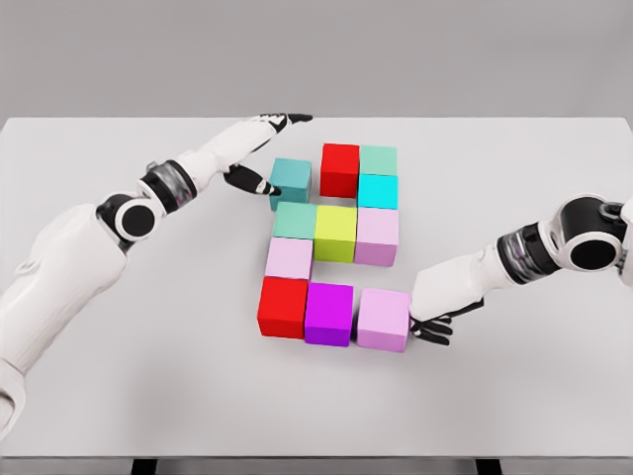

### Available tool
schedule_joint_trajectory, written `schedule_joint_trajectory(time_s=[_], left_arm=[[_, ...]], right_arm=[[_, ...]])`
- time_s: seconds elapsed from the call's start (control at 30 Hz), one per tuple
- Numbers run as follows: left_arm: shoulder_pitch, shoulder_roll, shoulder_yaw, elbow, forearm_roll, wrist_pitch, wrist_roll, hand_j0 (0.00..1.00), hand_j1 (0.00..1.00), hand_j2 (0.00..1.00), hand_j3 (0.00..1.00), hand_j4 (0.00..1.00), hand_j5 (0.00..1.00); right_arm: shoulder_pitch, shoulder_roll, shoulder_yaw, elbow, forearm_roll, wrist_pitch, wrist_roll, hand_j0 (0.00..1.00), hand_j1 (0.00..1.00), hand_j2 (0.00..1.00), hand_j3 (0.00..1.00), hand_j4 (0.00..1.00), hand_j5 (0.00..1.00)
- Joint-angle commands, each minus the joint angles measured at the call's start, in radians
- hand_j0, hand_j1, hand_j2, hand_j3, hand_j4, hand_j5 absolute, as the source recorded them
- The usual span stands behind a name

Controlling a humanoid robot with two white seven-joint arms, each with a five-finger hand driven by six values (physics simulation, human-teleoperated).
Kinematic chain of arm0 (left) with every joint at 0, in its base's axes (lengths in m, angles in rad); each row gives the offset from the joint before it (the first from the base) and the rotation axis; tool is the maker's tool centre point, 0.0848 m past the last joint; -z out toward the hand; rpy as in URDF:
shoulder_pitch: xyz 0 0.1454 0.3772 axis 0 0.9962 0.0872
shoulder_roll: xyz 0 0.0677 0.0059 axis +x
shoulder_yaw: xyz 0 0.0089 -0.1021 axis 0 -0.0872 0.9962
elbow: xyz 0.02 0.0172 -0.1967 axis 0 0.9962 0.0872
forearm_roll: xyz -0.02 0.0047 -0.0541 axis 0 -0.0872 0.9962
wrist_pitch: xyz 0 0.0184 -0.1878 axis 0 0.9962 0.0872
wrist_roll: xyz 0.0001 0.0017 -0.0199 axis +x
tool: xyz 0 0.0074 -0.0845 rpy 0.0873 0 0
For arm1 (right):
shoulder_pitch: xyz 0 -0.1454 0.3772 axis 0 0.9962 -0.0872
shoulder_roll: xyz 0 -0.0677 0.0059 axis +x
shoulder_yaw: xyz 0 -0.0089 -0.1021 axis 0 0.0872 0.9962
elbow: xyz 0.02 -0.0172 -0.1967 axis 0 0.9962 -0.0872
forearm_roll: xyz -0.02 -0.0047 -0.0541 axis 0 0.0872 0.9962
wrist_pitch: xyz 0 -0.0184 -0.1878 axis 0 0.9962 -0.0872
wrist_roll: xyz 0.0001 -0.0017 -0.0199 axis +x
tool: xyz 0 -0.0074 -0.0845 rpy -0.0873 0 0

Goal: Assemble the squares on the desktop into the number 2

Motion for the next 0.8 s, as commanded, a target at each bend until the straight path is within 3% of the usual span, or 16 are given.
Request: schedule_joint_trajectory(time_s=[0.0, 0.13, 0.77], left_arm=[[0.0, -0.005, 0.002, 0.005, 0.003, 0.0, 0.001, 0.98, 0.98, 0.98, 0.98, 0.98, 0.98], [-0.011, -0.038, 0.002, 0.055, -0.001, -0.015, 0.002, 0.98, 0.98, 0.98, 0.98, 0.98, 0.98], [-0.041, -0.075, 0.001, 0.147, -0.001, -0.023, 0.009, 0.96, 0.96, 0.96, 0.96, 0.96, 0.96]], right_arm=[[0.0, -0.004, -0.001, 0.002, -0.003, 0.002, 0.0, 0.11, 0.11, 0.11, 0.11, 0.11, 0.11], [0.003, -0.006, -0.001, 0.01, -0.002, 0.002, 0.0, 0.11, 0.11, 0.11, 0.11, 0.11, 0.11], [0.009, 0.005, -0.001, 0.008, -0.003, 0.002, 0.0, 0.11, 0.11, 0.11, 0.11, 0.11, 0.11]])
